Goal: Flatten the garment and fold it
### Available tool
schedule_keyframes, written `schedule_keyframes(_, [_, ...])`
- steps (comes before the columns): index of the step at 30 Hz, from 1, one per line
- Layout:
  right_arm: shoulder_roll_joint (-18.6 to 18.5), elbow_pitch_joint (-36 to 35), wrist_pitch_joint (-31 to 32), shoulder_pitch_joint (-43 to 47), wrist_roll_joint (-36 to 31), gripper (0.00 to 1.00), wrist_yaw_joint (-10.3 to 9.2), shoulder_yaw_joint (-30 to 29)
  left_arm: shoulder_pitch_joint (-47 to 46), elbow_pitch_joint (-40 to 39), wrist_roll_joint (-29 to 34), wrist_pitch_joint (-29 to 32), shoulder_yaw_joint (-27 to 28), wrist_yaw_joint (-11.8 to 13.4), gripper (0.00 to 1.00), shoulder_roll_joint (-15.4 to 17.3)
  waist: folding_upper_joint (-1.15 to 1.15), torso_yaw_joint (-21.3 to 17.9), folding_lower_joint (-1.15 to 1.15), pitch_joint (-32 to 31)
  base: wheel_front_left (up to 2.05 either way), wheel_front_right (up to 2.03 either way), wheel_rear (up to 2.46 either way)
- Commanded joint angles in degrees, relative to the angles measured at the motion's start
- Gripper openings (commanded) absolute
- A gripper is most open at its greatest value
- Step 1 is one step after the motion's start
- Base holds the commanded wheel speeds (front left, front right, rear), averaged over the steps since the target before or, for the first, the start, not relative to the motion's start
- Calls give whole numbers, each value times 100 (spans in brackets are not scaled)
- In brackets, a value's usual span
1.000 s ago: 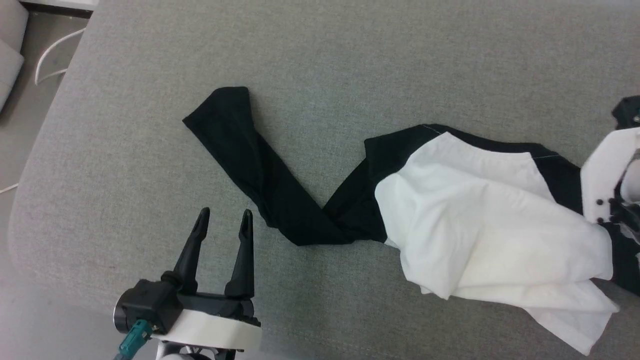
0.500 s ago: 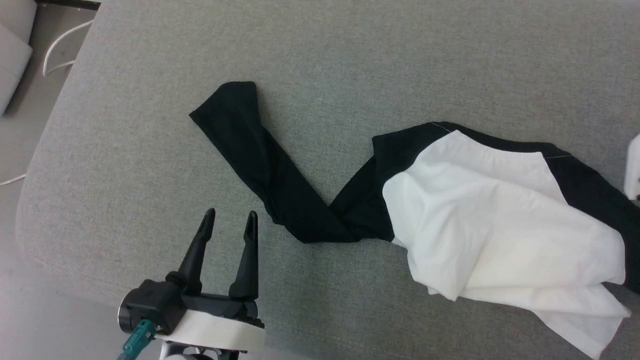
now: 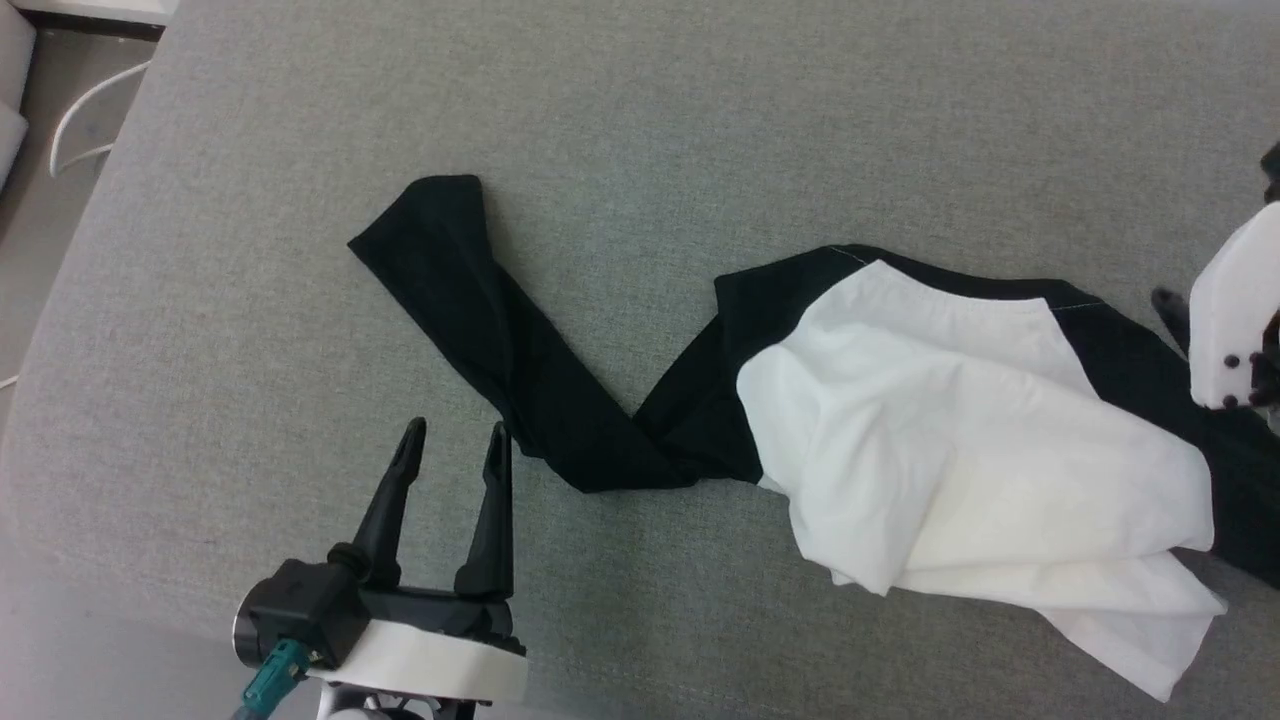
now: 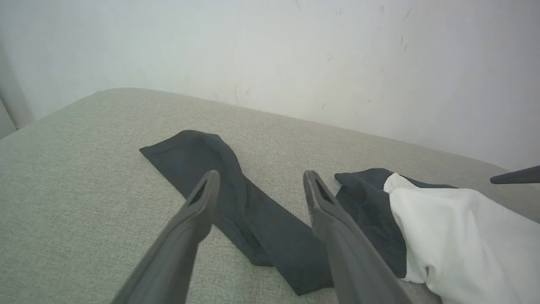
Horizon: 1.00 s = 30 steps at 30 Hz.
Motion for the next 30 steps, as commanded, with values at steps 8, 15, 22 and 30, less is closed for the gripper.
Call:
schedule_keyframes(8, [-302,-506,1067,668,324,100,-4,94,-108,-6,-80,-27,-66,-43,100,-10,0,78,0,193,0,0,0])
schedule_keyframes(15, [-395,-389,1113,870,213,48,-4,184,-236,7,-125,-27,-83,-55,100,-10,0,285,0,428,0,0,0])
schedule_keyframes(22, [-490,-325,836,743,298,0,-4,440,-265,41,-148,-27,-50,-17,100,-10,0,279,0,386,0,0,0])
schedule_keyframes(30, [-417,-369,-33,398,266,0,-4,299,-203,69,-141,-27,-53,5,100,-10,0,99,0,32,0,0,0])
